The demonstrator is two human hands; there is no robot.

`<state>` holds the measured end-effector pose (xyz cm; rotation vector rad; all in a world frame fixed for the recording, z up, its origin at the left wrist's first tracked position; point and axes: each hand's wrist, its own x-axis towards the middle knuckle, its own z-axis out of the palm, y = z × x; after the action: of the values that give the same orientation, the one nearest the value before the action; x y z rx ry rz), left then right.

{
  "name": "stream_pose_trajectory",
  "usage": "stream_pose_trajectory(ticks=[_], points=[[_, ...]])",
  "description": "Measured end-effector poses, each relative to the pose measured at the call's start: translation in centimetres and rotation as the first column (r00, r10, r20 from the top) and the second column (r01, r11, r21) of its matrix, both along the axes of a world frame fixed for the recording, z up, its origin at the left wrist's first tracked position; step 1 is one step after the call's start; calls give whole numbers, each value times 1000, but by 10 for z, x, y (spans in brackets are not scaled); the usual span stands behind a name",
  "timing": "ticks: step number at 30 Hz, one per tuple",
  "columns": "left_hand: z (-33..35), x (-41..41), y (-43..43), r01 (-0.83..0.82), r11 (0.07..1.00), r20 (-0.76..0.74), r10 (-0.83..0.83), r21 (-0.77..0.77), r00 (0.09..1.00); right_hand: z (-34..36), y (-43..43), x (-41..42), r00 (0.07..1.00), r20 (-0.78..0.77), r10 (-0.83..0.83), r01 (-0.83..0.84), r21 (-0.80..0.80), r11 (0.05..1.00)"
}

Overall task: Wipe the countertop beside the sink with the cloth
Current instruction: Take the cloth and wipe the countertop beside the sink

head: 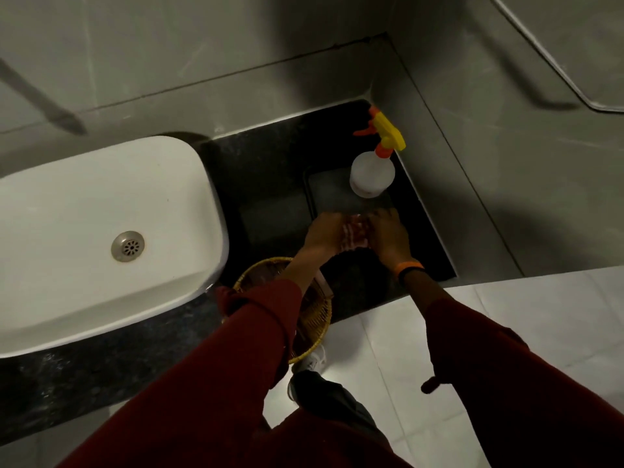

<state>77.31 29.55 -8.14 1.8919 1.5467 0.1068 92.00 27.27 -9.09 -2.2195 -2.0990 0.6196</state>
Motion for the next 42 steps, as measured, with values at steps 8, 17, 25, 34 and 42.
stream_pose_trajectory(ticks=[8,17,25,34,42], points=[[54,-53,8,-80,996,85,77,30,993,49,1,-29,932,-354,-83,177,243,954],[116,-223,-75,-127,985,113,113,119,987,97,-66,-175,883,-444,150,-50,230,972],[115,-460,-204,-281,960,162,277,3,947,92,-168,-396,849,-413,330,-243,249,938],[32,-644,-286,-318,940,187,337,-125,923,42,-251,-586,888,-287,358,-315,185,931],[-20,-693,-318,-405,899,101,393,166,914,11,-294,-628,989,-141,-55,86,227,970]])
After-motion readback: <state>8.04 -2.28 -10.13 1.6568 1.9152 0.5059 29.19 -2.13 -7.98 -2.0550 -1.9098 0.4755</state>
